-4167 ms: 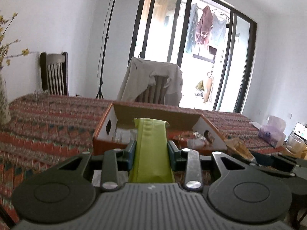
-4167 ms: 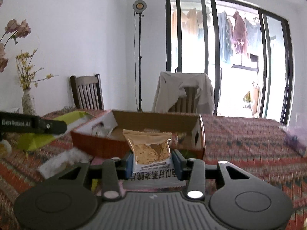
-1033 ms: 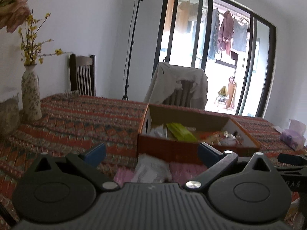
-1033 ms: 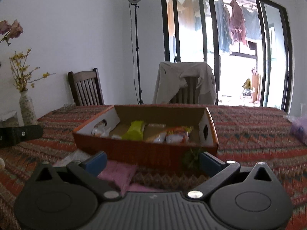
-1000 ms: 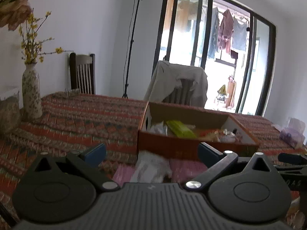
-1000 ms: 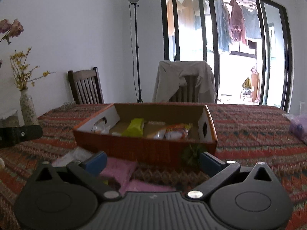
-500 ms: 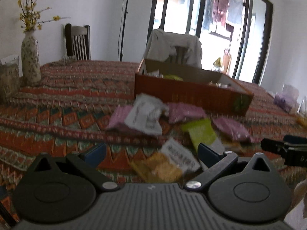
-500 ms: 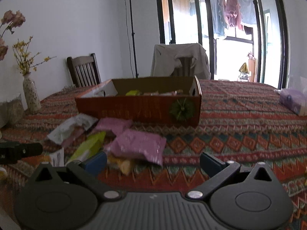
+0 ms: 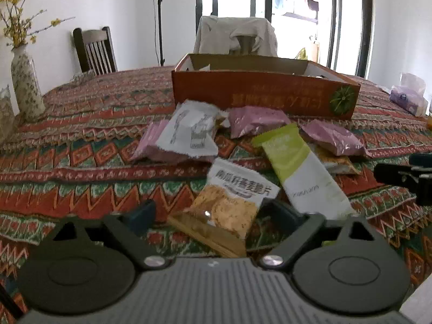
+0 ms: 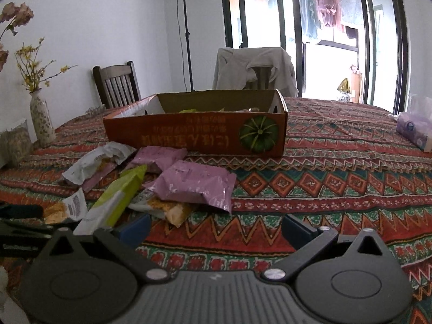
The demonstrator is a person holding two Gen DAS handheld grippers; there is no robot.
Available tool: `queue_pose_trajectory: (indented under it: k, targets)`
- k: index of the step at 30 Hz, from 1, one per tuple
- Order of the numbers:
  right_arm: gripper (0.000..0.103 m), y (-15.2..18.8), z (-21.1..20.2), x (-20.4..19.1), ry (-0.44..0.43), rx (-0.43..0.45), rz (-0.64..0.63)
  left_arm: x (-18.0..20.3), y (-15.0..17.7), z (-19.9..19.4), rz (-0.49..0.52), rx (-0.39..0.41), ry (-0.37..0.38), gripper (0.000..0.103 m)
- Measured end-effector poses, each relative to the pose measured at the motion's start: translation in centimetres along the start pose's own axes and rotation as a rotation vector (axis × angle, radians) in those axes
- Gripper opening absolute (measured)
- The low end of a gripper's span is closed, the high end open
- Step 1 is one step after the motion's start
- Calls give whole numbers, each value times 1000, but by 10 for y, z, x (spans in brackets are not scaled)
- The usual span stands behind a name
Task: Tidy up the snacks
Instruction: 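Withdraw both tools from the box and return them to the pile, then grasp the white pumpkin-seed oat crisp bag with the left gripper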
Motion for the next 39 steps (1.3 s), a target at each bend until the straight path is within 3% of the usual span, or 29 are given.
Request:
queue_pose_trajectory:
  k: [2, 3, 8, 15, 22, 30, 39]
  targets:
    - [103, 1, 1, 1, 3, -4, 0, 2, -3, -1, 6, 12, 22, 50]
    - [103, 1, 2, 1, 4, -6, 0, 3, -5, -1, 7, 16, 39, 45]
    - [103, 3, 4, 2, 6, -14, 3, 1, -9, -3, 1, 56, 64, 44]
    - [103, 5, 8, 3, 9, -24, 3, -34, -31, -21, -47, 216, -9, 44]
    - [103, 4, 12, -6, 9, -28, -11, -71, -46, -18, -98, 291, -76, 44]
    - [103, -9, 11, -28, -17, 1, -5, -81, -42, -15, -158, 294, 22, 44]
    - [103, -20, 16, -90, -73, 7, -81, -64, -39, -16, -58, 305, -1, 44]
Point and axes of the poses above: each gripper's, at about its wrist camera, not at the fingertips, and z roughly the way its jaws point, x to its right, y to its underside, the point moved 7 cm from there along z, roughly the way its jaws point, and after that the axes turned 6 degrees about y, right-handed, at the moved point
